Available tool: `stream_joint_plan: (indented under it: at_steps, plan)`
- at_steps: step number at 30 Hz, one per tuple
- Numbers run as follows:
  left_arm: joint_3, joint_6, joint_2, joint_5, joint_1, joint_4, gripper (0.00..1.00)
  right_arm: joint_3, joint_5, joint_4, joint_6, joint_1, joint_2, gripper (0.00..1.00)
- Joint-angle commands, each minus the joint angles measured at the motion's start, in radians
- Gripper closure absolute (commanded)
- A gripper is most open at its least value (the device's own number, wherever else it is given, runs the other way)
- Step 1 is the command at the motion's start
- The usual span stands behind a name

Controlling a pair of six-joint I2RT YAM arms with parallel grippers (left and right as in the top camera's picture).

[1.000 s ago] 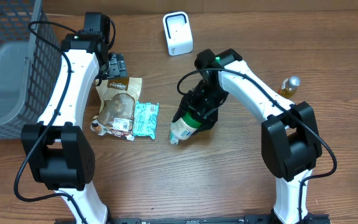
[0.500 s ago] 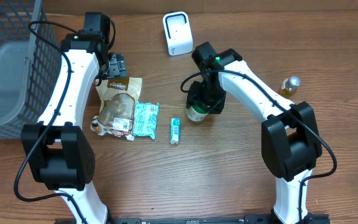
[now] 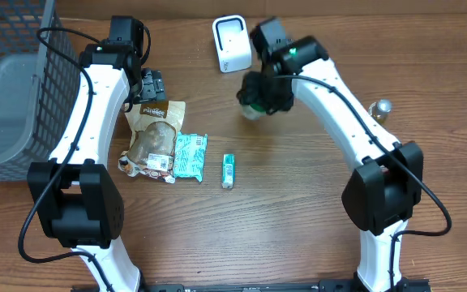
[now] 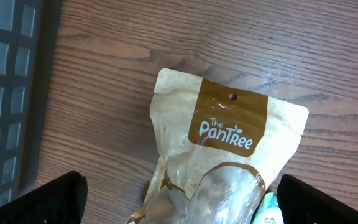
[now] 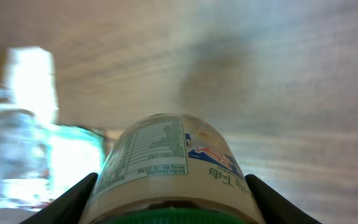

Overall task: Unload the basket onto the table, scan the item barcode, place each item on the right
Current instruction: 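Carry the green jar up to the white scanner with the right gripper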

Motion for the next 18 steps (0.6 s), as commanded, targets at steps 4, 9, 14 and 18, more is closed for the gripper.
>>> stream_joint_plan:
  at_steps: [4, 9, 14, 18]
  plan:
    - [0.012, 0.0, -0.004, -0.013, -0.004, 0.001, 0.0, 0.099, 0.004, 0.112, -0.066, 0.0, -0.005, 0.85]
    - [0.012, 0.0, -0.004, -0.013, -0.004, 0.002, 0.0, 0.098, 0.005, 0.261, -0.066, 0.001, -0.005, 0.85]
    - [0.012, 0.0, -0.004, -0.013, -0.004, 0.001, 0.0, 0.071, 0.031, 0.451, -0.073, 0.001, -0.004, 0.85]
    - [0.012, 0.0, -0.004, -0.013, -0.004, 0.002, 0.01, 0.032, 0.157, 0.611, -0.101, 0.001, 0.01, 0.85]
